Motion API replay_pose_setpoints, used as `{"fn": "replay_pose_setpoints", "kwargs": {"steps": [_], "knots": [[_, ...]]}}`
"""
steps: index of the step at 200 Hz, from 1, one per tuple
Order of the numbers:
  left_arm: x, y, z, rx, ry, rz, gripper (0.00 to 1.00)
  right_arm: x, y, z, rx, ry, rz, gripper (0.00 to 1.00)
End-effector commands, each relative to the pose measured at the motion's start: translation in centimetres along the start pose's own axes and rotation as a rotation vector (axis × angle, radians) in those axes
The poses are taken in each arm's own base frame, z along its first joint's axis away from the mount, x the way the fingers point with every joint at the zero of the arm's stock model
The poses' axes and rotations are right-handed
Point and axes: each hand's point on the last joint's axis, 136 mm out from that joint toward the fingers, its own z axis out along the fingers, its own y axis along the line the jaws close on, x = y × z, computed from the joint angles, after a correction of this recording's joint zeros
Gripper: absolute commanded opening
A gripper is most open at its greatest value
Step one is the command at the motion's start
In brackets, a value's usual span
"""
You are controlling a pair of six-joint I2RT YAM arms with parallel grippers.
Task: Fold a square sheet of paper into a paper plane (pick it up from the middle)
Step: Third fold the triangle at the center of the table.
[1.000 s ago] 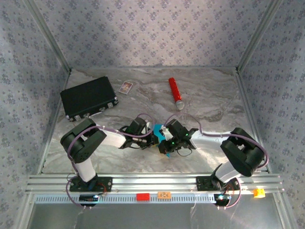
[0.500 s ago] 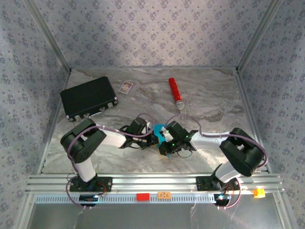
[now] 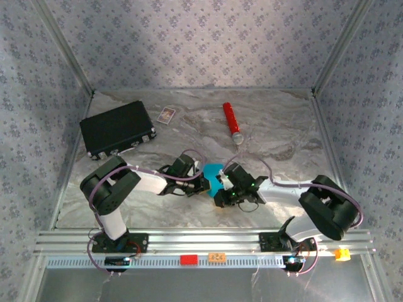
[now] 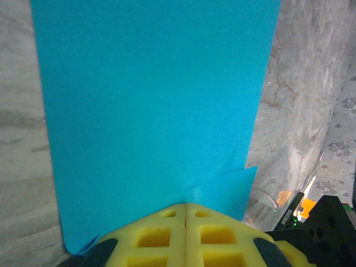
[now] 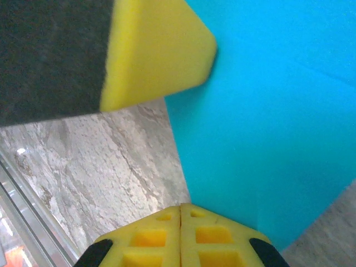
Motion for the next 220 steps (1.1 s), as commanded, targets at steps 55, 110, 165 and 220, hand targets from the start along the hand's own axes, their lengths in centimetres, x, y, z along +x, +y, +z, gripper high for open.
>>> {"fn": "replay_pose_setpoints", "kwargs": {"steps": [55, 110, 165, 220], "knots": [[0.8, 4.2, 0.6, -0.144, 0.008, -0.046, 0.00, 4.7, -3.9, -1.6, 0.101, -0.004, 0.174, 0.08], [0.8, 4.1, 0.6, -0.138, 0.008, -0.042, 0.00, 3.6, -2.5, -3.6, 0.067, -0.058, 0.153, 0.08], [0.7, 3.9, 0.6, -0.130, 0.003, -0.039, 0.00, -0.5, 0.9, -5.0, -0.008, -0.108, 0.067, 0.08], [0.7, 3.8, 0.7, -0.129, 0.003, -0.039, 0.00, -3.6, 2.2, -2.5, -0.051, -0.065, 0.049, 0.07]]}}
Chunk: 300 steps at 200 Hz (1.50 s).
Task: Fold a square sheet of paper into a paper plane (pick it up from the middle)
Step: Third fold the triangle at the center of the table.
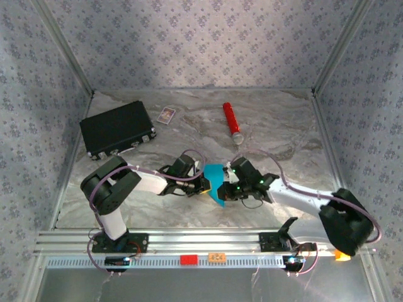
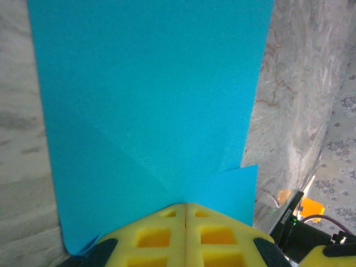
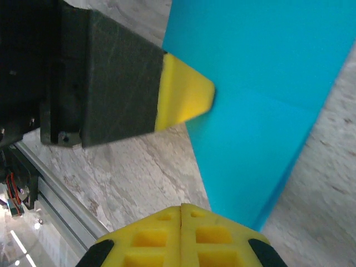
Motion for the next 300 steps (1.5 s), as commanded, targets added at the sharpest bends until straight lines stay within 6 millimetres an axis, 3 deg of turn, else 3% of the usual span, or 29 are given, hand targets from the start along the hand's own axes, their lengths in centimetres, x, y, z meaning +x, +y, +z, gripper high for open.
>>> {"fn": "replay_pose_setpoints", "kwargs": {"steps": [1, 91, 143, 170, 218, 300], "knots": [[0.6, 3.9, 0.5, -0.134, 0.003, -0.044, 0.00, -1.0, 1.0, 0.9, -0.033, 0.018, -0.050, 0.07], [0.6, 3.9, 0.6, -0.130, 0.004, -0.043, 0.00, -1.2, 1.2, 3.0, 0.001, 0.051, -0.070, 0.06], [0.6, 4.0, 0.6, -0.131, 0.003, -0.043, 0.00, 1.1, -2.7, 4.7, 0.104, 0.115, -0.020, 0.05], [0.6, 4.1, 0.6, -0.135, 0.000, -0.046, 0.00, 2.4, -3.6, 4.3, 0.113, 0.127, -0.002, 0.05], [0.7, 4.4, 0.4, -0.153, -0.003, -0.052, 0.00, 3.4, -3.2, 3.1, 0.080, 0.128, 0.003, 0.08], [0.6, 4.7, 0.3, -0.164, -0.008, -0.056, 0.00, 6.8, -5.4, 1.3, 0.105, 0.101, 0.104, 0.10]]}}
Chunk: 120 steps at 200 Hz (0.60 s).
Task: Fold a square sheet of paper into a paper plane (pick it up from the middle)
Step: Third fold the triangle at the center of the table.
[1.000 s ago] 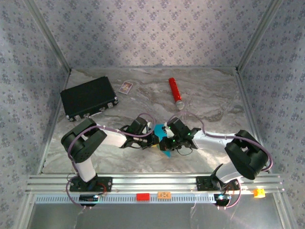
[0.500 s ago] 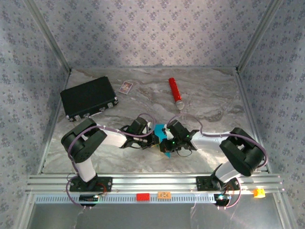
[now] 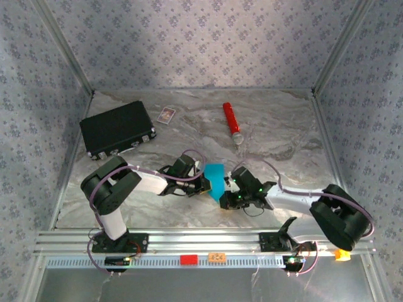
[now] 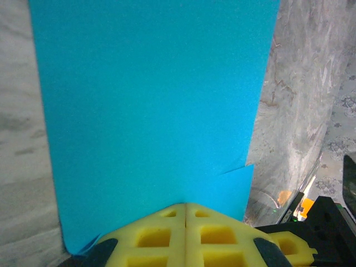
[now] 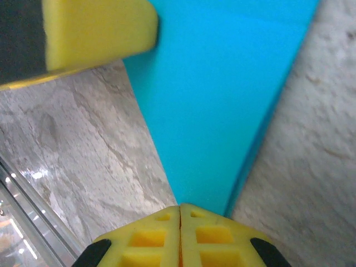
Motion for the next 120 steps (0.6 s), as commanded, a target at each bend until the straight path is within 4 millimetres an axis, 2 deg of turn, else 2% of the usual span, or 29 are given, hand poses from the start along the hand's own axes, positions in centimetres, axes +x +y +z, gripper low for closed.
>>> {"fn": "replay_pose_setpoints", "kwargs": {"steps": [1, 21, 37, 83, 107, 120], "knots": [[0.7, 4.7, 0.3, -0.163, -0.002, -0.058, 0.00, 2.9, -2.6, -0.3, 0.086, 0.060, 0.084, 0.10], [0.6, 4.7, 0.2, -0.162, -0.005, -0.058, 0.00, 3.2, -3.1, -0.7, 0.103, 0.047, 0.097, 0.10], [0.7, 4.5, 0.3, -0.159, 0.001, -0.055, 0.00, 2.6, -2.6, -1.3, 0.094, 0.021, 0.082, 0.10], [0.6, 4.3, 0.3, -0.152, 0.001, -0.049, 0.00, -1.5, 1.1, -3.2, 0.006, -0.071, 0.018, 0.11], [0.6, 4.2, 0.3, -0.150, -0.002, -0.047, 0.00, -3.8, 2.0, -2.9, -0.043, -0.094, 0.031, 0.10], [0.5, 4.1, 0.2, -0.148, -0.005, -0.047, 0.00, -4.3, 2.5, -2.3, -0.063, -0.079, 0.034, 0.10]]}}
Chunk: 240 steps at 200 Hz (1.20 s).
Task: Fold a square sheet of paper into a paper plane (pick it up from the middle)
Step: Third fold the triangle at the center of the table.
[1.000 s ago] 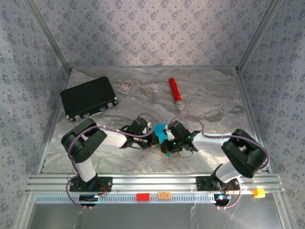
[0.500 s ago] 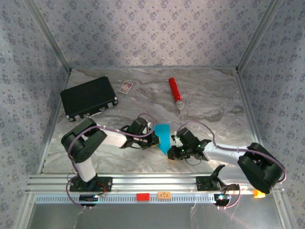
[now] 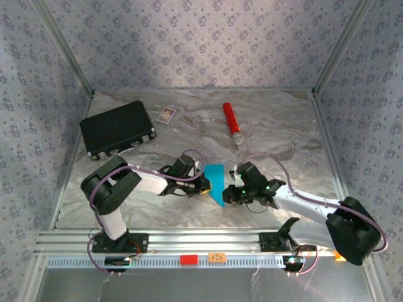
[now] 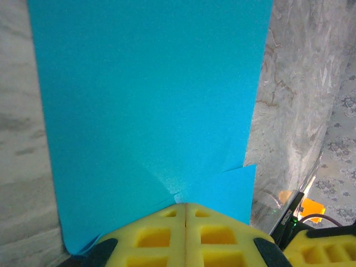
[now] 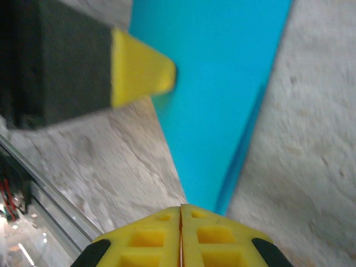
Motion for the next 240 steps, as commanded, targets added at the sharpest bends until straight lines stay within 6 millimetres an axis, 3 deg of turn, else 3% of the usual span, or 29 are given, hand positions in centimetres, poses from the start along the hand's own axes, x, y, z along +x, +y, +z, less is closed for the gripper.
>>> {"fn": "replay_pose_setpoints", "kwargs": {"steps": [1, 45, 83, 104, 140, 172, 205, 240], "knots": [[0.5, 4.1, 0.3, -0.147, -0.004, -0.047, 0.00, -1.4, 1.3, 0.7, -0.049, 0.013, -0.013, 0.10], [0.5, 3.8, 0.3, -0.135, -0.006, -0.041, 0.00, -1.4, 0.9, 2.8, -0.049, 0.063, 0.020, 0.10], [0.1, 2.7, 0.2, -0.101, -0.016, -0.029, 0.00, 1.1, -3.5, 3.3, 0.119, 0.134, 0.066, 0.06], [-0.6, 0.4, -0.4, -0.034, -0.048, 0.004, 0.00, 2.3, -4.9, 3.4, 0.163, 0.154, 0.090, 0.05], [-1.3, -3.0, -2.1, -0.003, -0.093, 0.103, 0.06, 2.1, -5.1, 3.6, 0.170, 0.146, 0.100, 0.04], [-0.2, -3.1, -2.5, -0.023, -0.065, 0.123, 0.00, 1.5, -4.8, 3.7, 0.159, 0.124, 0.107, 0.04], [1.1, -3.4, -1.3, -0.008, -0.006, 0.133, 0.00, 1.5, -5.1, 3.7, 0.164, 0.117, 0.121, 0.04], [1.6, -1.9, 0.1, -0.037, 0.025, 0.094, 0.00, 1.6, -5.2, 3.6, 0.162, 0.114, 0.130, 0.04]]}}
